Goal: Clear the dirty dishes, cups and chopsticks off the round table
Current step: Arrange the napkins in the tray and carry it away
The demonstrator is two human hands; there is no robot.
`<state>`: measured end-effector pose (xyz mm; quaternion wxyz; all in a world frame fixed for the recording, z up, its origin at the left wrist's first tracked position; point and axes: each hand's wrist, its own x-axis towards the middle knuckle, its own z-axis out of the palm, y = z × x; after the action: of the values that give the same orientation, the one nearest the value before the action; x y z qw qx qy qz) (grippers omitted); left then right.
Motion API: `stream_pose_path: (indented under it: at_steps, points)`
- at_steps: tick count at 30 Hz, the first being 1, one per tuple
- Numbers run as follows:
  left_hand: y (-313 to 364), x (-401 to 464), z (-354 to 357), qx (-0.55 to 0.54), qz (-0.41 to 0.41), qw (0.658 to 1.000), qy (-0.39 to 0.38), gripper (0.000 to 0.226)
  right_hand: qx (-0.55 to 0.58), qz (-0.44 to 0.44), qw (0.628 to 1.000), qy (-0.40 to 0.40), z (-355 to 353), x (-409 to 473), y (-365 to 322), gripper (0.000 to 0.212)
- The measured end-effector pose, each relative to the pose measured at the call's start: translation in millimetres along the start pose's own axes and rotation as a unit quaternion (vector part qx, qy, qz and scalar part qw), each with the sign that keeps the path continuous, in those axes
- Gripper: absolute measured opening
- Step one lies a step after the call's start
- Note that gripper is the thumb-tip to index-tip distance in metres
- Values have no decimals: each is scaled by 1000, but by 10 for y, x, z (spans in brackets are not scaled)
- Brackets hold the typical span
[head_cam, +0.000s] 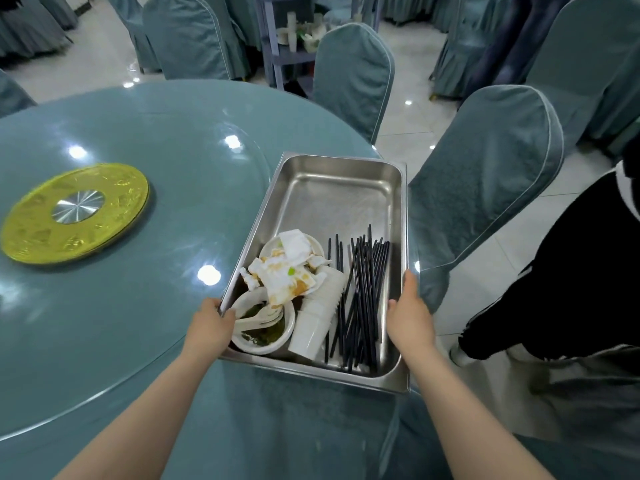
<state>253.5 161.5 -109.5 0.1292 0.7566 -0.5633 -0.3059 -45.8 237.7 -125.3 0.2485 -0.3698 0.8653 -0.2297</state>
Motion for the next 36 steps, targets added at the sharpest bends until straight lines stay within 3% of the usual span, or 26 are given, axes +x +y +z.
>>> stream_pose_path:
  at_steps: [9,17,23,30,36]
  points:
    - [-237,-254,38,2,-53,998,-38,19,-72,-20,997,-21,-43,-116,111,74]
    - [-383,-413,-1,62,-66,984,-152,36,-42,-18,999,-23,-120,-389,321,67]
    - [-345,-375,-71,124,15,987,-98,33,-56,-24,998,-11,-143,-411,342,62]
    - [-145,-134,17,83,57,993,-67,21,-54,-25,998,9,-166,-273,281,44]
    - [-30,120,85,92,110,988,-52,58,-93,-23,995,-22,-108,33,198,77]
